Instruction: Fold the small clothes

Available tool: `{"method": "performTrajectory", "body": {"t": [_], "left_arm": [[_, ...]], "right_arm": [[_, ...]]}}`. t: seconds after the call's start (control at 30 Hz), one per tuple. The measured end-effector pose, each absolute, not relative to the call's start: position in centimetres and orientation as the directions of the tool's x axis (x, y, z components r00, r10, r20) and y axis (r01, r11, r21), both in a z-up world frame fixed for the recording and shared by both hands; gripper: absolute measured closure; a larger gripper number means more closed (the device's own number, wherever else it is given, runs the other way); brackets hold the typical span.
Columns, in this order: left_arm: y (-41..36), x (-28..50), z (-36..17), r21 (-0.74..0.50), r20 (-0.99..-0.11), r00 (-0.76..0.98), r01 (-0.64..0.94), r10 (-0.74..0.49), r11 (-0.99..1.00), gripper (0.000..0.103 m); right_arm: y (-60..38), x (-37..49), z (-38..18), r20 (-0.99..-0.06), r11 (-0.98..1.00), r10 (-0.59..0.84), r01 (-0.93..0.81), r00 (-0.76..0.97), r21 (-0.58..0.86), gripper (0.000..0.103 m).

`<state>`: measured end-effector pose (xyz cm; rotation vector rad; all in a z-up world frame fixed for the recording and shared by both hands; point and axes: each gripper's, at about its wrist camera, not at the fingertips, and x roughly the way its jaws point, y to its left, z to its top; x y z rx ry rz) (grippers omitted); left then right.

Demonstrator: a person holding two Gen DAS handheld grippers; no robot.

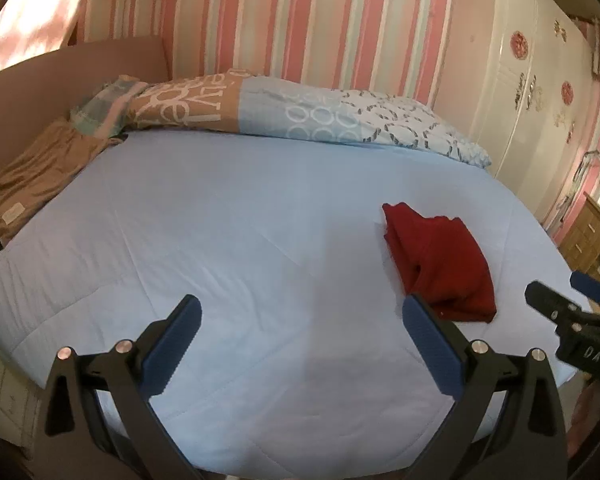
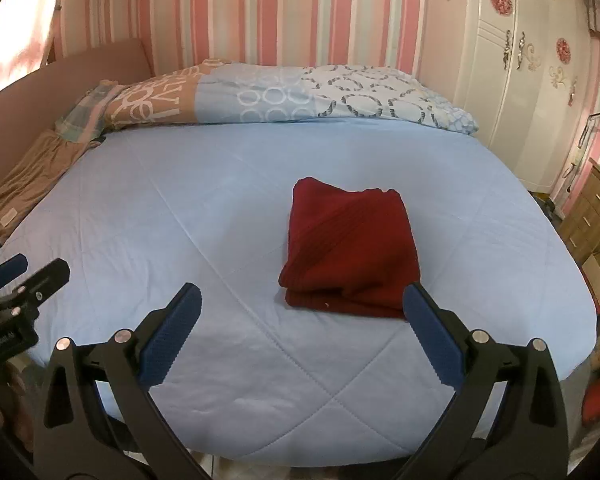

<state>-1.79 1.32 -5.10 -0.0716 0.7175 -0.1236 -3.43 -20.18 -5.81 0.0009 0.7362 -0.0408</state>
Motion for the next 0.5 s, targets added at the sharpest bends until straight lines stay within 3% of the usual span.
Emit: {"method": "performTrajectory", "body": {"t": [0.5], "left_arm": [[0.75, -2.59, -5.08, -0.104, -0.659, 0.740, 0.083, -0.131, 0.991, 0.002]], "right_arm": [[-20.14, -4.14, -5.84, -0.669, 0.999, -0.042, 0.042, 0.742, -0.016, 0.003]]}}
